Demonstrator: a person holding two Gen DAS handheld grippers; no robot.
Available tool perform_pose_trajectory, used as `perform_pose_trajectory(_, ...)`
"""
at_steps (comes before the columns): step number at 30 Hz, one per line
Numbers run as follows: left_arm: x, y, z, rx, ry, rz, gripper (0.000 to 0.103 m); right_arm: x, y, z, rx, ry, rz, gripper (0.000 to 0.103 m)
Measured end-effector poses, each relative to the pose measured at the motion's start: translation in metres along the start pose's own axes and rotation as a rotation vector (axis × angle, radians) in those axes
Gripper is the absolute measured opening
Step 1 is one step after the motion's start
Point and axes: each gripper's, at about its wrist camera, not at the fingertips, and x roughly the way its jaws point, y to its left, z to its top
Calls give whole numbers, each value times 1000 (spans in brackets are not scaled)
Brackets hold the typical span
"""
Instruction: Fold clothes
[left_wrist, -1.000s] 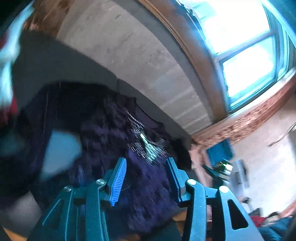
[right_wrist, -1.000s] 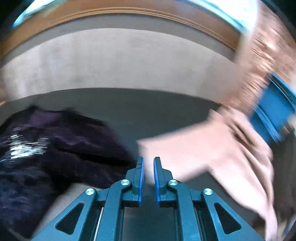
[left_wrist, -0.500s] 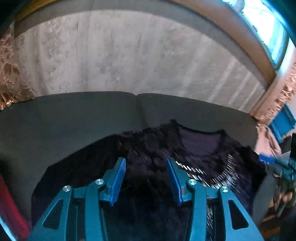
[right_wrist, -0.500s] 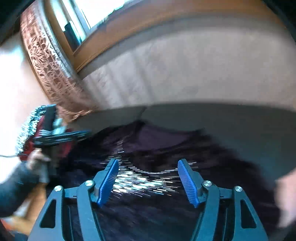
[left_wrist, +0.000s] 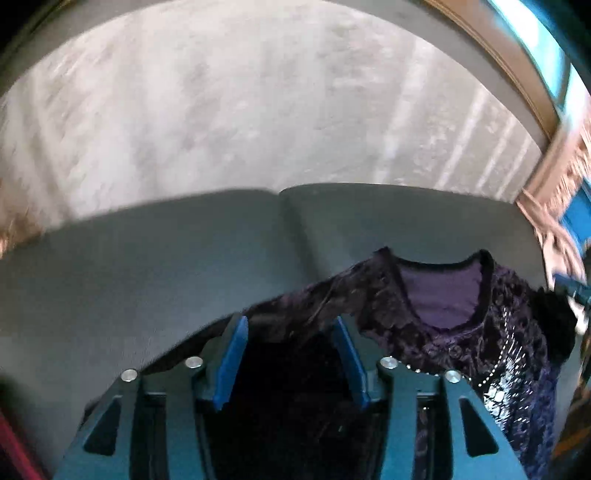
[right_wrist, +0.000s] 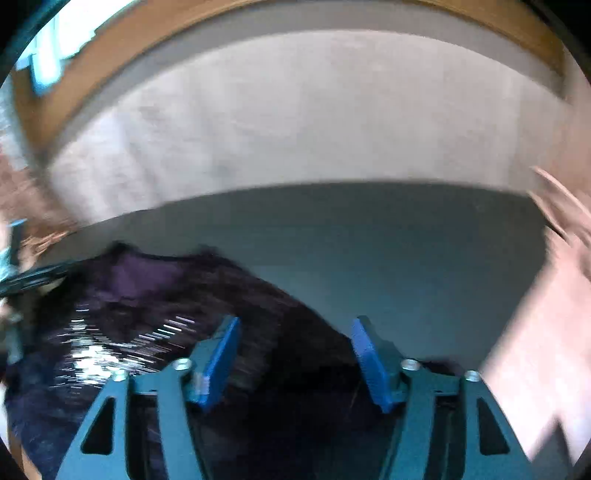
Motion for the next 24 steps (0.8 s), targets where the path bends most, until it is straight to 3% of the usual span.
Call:
perform_pose_trajectory(2,6,-6,5,50,8,-10,54,18,32,14,-117,22,75,83)
perform_pose_trajectory(4,13,-8,9,81,21,-23,57,39,55,23,-239,58,94,92)
perform_pose_trajectory(6,18,-10,10,111,23,-19,57,62,73,32,-351,99,100,94)
perform_pose_trajectory(9,25,-13,10,156,25,-12,58,87,69,39,-405,161,86,94)
perform_pose_trajectory(12,32,-16,11,201,27,-5,58,102,55,39,-394,219,91,95)
perform_pose_trajectory(15,39,-19,12,246,29,2,66,113,41,30,-360,275,105,98)
perform_pose_trajectory(16,41,-20,12,261,30,5,66,115,38,26,-350,266,118,103)
perform_pose_trajectory(21,41,-21,10,234,51,19,66,119,38,19,-347,235,108,103)
perform_pose_trajectory(23,39,-25,8,232,66,45,64,118,38,18,-347,242,98,103)
perform_pose_trajectory(24,38,-26,6,240,68,62,55,118,39,18,-344,246,92,103)
